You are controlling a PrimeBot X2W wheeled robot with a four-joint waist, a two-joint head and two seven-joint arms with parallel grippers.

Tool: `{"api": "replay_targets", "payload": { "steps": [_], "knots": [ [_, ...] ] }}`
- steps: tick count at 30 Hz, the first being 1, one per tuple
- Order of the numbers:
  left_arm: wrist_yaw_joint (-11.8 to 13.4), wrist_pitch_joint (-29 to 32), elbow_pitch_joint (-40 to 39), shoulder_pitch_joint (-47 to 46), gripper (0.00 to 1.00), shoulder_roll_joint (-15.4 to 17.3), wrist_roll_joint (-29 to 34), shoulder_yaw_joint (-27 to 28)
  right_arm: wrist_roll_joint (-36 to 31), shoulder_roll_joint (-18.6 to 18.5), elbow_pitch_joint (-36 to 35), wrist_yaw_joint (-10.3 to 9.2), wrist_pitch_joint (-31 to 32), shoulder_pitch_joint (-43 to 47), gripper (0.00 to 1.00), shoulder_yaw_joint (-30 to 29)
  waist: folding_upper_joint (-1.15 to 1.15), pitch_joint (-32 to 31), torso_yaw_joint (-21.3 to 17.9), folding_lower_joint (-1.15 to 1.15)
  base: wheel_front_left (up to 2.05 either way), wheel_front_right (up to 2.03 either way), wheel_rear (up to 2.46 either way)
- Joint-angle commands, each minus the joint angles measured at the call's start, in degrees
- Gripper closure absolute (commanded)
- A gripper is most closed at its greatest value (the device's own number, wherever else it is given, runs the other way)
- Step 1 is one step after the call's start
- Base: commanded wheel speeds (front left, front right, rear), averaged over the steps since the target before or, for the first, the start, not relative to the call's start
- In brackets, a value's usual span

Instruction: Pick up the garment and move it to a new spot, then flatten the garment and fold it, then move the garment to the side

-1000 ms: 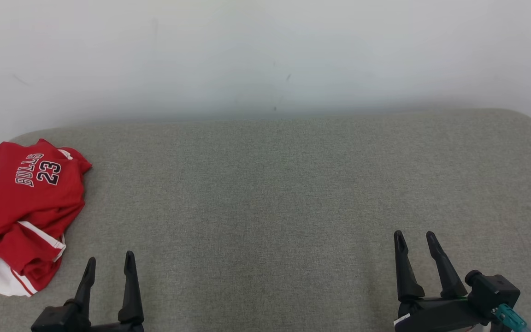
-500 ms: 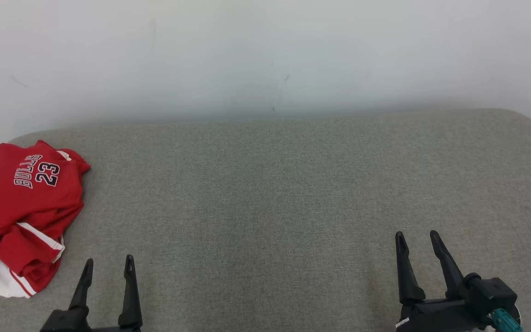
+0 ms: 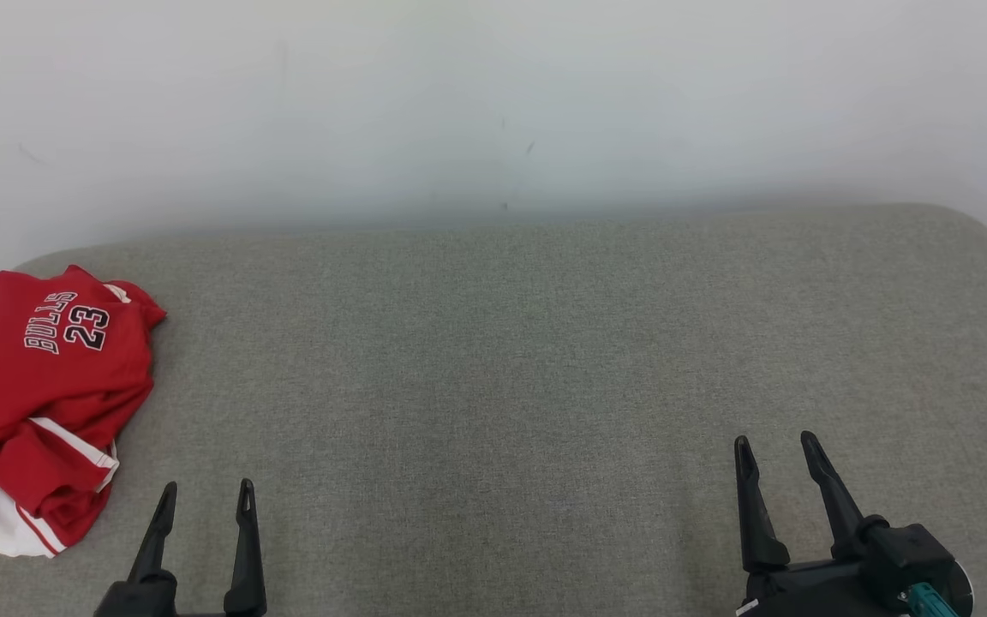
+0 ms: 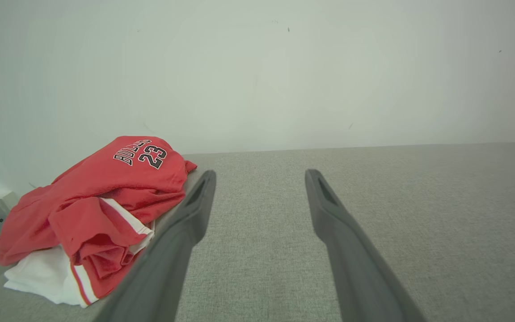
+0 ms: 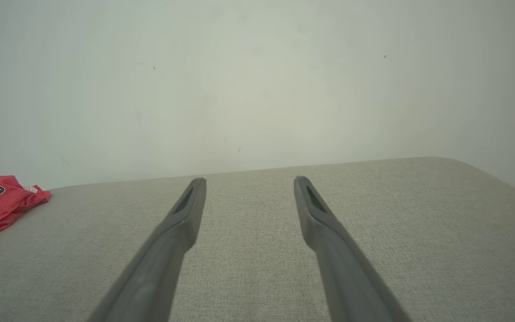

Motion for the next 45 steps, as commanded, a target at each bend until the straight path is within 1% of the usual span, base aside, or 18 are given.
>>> {"api": "replay_targets", "payload": {
  "steps": [1, 4, 21, 29, 37, 45],
  "knots": [
    [0.06, -0.6, 0.09, 0.68, 0.0, 0.18, 0.92, -0.01, -1.34, 0.1, 0.0, -0.13, -0.48, 0.44, 0.0, 0.29, 0.0, -0.1, -0.03, 0.0, 0.0, 0.0, 0.0],
    [0.04, -0.93, 0.41, 0.81, 0.0, 0.08, 1.36, 0.09, -2.08, 0.1, 0.13, -0.14, -0.84, 0.64, 0.0, 0.44, 0.0, -0.27, -0.08, 0.0, 0.0, 0.0, 0.0],
    [0.96, -0.25, 1.47, 1.14, 0.0, 0.98, -1.4, 1.75, -0.21, 0.11, 1.71, -0.13, -0.69, 0.59, 0.0, -1.0, 0.0, -0.71, 0.41, 0.0, 0.0, 0.0, 0.0],
    [1.08, 0.55, 0.16, 1.63, 0.0, 1.01, -2.12, 1.39, 0.25, 0.11, 2.3, -0.14, -0.69, 0.52, 0.0, -0.86, 0.0, -0.77, 0.47, 0.0, 0.0, 0.0, 0.0],
    [1.91, 1.33, -1.37, 2.1, 0.0, 1.14, -2.32, 1.15, 0.63, 0.11, 2.74, -0.13, -0.69, 0.36, 0.0, -0.64, 0.0, -0.68, 0.35, 0.0, 0.0, 0.0, 0.0],
    [2.11, 2.75, -2.54, 2.58, 0.0, 1.39, -3.17, 1.1, 0.78, 0.11, 3.27, -0.14, -0.69, 0.37, 0.0, -0.58, 0.0, -0.77, 0.43, 0.0, 0.0, 0.0, 0.0]
  ]
}}
